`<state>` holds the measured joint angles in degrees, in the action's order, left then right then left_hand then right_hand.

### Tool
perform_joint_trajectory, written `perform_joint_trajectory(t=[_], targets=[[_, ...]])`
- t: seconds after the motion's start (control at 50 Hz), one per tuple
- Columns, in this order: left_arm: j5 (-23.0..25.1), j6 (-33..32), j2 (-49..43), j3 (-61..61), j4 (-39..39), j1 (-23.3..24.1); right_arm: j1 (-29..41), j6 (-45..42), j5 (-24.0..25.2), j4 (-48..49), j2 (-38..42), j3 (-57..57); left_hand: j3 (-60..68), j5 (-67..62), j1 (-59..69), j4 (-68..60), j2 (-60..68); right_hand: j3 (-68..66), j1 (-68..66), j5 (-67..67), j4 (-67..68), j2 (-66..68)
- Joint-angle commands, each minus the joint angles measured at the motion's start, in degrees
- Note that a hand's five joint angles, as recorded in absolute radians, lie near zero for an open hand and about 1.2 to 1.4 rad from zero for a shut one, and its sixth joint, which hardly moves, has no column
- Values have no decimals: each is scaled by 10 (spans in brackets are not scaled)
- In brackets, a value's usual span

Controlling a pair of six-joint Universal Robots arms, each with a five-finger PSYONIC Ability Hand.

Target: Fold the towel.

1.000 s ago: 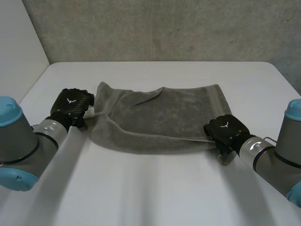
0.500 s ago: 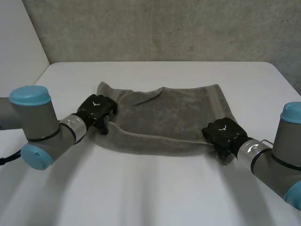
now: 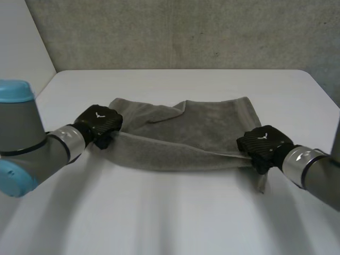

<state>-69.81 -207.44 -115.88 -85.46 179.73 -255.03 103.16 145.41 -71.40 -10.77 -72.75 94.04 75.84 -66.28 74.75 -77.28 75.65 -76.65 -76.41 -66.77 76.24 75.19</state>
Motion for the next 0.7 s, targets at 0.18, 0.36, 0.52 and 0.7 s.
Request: perform_joint_trajectory(t=[0.18,0.36,0.52,0.7], targets=[[-31,32,115,-196,25,-7,-17,1,-25,-80,13,-7,42,-37,52,-27,43,336,333,337,-332,-321],[-50,33,134,-253,47,-21,-16,7,-108,-19,31,21,42,-37,52,-27,43,373,371,374,-369,-358],[-50,39,162,-264,47,-43,-24,8,-124,8,28,68,42,-37,52,-27,43,366,364,367,-362,-352],[-48,68,174,-266,41,-50,-27,7,-118,10,1,106,42,-37,52,-27,43,197,195,198,-193,-183]])
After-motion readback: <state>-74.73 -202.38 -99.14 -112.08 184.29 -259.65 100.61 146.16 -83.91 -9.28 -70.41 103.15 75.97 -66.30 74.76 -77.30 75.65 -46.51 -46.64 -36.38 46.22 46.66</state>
